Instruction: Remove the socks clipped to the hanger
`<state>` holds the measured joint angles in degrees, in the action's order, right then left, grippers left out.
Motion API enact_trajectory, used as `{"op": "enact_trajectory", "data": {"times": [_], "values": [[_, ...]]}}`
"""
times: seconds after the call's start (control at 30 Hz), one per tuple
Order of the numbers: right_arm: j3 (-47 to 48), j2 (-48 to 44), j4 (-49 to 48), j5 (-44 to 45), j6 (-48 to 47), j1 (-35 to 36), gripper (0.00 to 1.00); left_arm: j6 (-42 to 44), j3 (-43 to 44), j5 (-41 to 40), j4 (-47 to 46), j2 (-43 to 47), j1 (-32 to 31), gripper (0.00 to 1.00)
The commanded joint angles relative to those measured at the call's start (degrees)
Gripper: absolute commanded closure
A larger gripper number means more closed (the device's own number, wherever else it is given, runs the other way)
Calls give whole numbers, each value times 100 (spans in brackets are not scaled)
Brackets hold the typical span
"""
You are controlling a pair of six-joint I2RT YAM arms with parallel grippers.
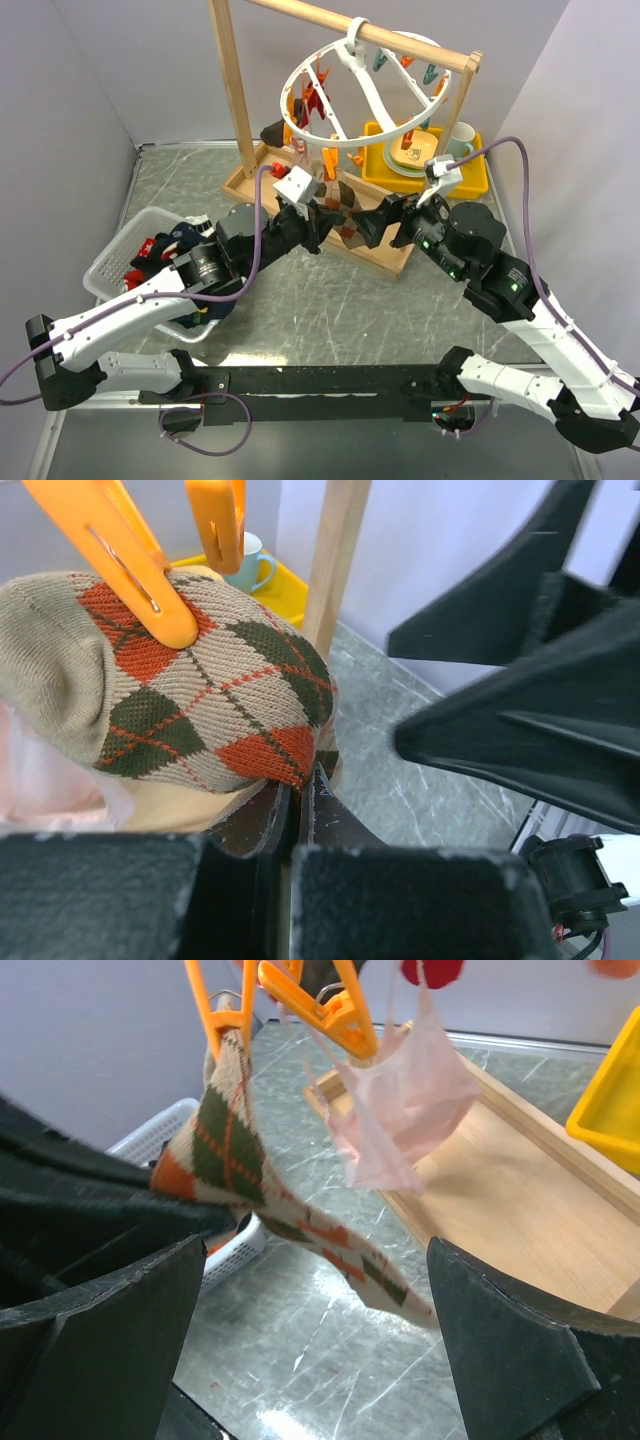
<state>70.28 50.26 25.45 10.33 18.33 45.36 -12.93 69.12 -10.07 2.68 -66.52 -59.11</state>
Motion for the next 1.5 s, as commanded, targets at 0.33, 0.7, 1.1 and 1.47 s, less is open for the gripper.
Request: {"op": "enact_trajectory", "data": {"times": [0.33, 0.7, 1.1, 1.47], "values": [[812, 537, 4, -646, 4, -353, 0, 124, -118, -277, -848, -362, -725, 99], [1285, 836, 179, -602, -163, -555, 0, 27, -303, -198, -953, -282, -733, 99], [1418, 1073, 425, -1006, 22, -1302, 0, -17, -426, -347, -1050, -28, -733, 99], [1330, 819, 382, -1515, 233, -1311, 0, -157, -558, -373, -1138, 60, -733, 99]]}}
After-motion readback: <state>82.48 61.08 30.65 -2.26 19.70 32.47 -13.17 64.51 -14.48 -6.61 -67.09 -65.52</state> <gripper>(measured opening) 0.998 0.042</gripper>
